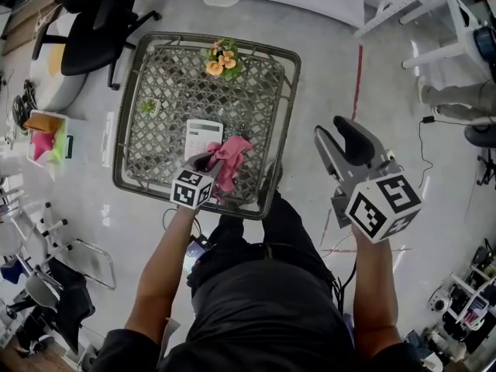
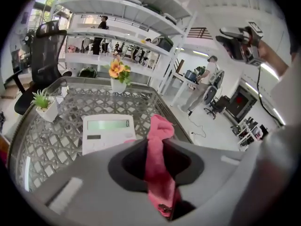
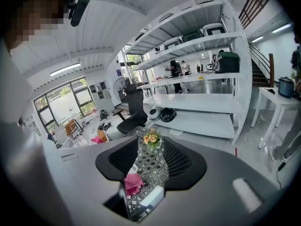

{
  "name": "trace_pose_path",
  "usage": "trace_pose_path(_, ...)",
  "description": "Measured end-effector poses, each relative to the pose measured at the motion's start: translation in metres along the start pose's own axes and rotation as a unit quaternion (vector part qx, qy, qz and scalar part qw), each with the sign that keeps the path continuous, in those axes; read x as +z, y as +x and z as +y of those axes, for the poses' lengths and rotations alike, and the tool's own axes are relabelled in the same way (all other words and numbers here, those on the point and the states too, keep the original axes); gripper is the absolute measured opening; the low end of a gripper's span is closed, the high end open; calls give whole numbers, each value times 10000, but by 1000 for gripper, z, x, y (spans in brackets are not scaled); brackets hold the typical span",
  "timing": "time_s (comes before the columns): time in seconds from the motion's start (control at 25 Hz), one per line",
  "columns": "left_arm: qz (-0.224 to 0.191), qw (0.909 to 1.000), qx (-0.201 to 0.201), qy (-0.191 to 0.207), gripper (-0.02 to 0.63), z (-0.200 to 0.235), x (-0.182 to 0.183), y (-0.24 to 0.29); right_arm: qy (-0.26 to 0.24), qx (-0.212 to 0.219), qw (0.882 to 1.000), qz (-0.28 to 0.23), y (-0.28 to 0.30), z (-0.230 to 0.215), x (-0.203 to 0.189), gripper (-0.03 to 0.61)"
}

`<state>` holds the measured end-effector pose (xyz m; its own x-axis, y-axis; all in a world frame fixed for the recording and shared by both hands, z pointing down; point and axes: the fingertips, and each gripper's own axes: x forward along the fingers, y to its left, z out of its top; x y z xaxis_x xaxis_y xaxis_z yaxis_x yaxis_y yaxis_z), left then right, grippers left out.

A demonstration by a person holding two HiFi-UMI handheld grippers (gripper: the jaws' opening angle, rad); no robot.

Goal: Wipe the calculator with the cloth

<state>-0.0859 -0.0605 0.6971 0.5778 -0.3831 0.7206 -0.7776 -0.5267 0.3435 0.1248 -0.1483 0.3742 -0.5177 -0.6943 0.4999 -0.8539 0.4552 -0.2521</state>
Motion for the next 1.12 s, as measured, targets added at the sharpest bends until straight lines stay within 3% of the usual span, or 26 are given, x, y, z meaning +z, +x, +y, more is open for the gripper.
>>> trace_pose_path(0.2,-237,9995,128,-142,138,27,25,2,11,-24,10000,67,4,-1,-4,161)
trace_pose_path(0.48,-139,9993,296,-162,138,61,40,14,53,-90,9998,170,6,-7,-10,161)
trace_pose_path(1.12,-15,9948,939,-386,138,145,33,-18,50,-77,9996,266,19,-1,-13,161)
